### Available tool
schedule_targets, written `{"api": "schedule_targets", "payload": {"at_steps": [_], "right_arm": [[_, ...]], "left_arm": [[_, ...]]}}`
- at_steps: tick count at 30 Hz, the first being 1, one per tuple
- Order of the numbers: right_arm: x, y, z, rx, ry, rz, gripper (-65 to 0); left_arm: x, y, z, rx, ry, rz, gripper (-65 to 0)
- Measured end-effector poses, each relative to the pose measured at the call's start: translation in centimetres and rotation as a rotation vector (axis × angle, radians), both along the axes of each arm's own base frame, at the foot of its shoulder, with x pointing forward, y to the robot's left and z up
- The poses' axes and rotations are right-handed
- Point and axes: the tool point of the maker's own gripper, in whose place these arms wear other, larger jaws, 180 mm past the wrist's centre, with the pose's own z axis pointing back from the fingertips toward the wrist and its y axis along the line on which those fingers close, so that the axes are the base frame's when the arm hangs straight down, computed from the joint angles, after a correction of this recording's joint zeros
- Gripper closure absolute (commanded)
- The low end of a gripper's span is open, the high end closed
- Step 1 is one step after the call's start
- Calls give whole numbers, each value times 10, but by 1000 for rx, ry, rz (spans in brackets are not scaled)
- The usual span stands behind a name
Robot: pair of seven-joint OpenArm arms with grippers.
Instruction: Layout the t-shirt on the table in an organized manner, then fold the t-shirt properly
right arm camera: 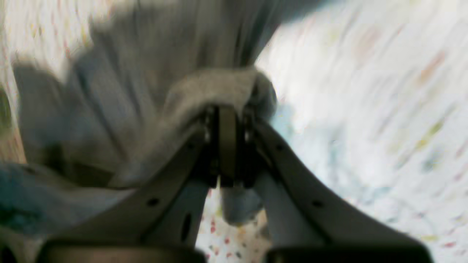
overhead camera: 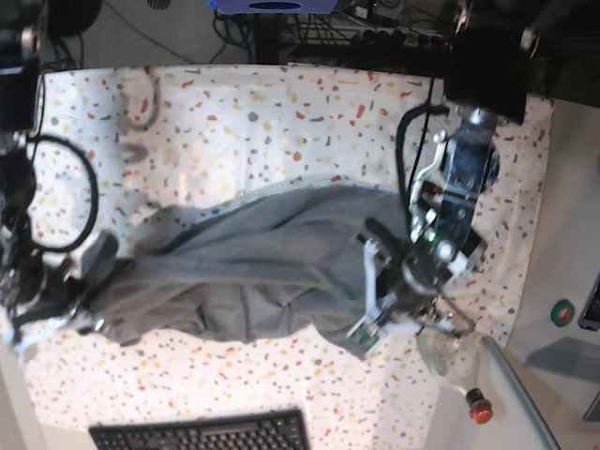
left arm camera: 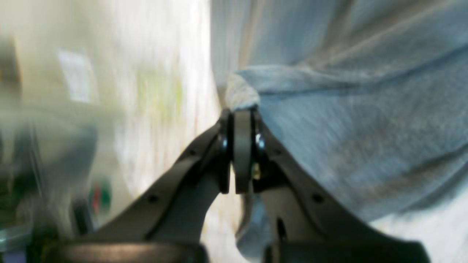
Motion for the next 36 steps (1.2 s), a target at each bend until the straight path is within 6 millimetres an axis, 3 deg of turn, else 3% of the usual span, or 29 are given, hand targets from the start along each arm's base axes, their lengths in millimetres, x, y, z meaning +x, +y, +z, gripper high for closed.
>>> {"api": "schedule_targets", "payload": {"at_steps": [3,5,7,9,11,12,13,15,19,23,24,26,28,29,31,36], "right_arm": [[56,-40,70,-92,-151,33,0],[80,-74,120,-156,-217,32,0],[94,-98,171,-207,-283,20,0],[97,-120,235,-304,-381,27,0],[89,-136,288,-405,-489,3,0],[83,-142,304,-442,-521,-3,0],[79,-146,306,-462,-520,-7,0],[69,-151,279,-496,-459,2,0],[33,-123,167,-405,-277,93,0],[-15,-121,90,-311,-178,28,0],[-28,-119,68,-276,-152,7,0],[-65,-103,1,-171,-8,-8,0],[-101,-84,-66,-61,142,-41,0],[-113,-75,-89,-30,194,-44,0],[-127,-67,-115,-19,243,-38,0],[-151,-55,-138,-29,267,-39,0]], "left_arm": [[64,-12,59,-24,-108,15,0],[108,-12,116,-31,-199,40,0],[140,-15,171,-48,-280,52,0],[153,-38,234,-96,-408,5,0],[150,-61,275,-138,-492,-45,0],[145,-69,287,-155,-531,-65,0],[140,-72,289,-163,-546,-75,0],[129,-70,269,-160,-532,-72,0],[89,-55,187,-119,-413,-48,0],[45,-39,120,-82,-306,-35,0],[30,-34,98,-61,-257,-32,0],[-8,-23,41,-25,-133,-51,0],[-55,-1,-31,28,65,-28,0],[-74,9,-58,53,135,-16,0],[-103,10,-83,28,188,-22,0],[-153,20,-122,-17,264,47,0]]}}
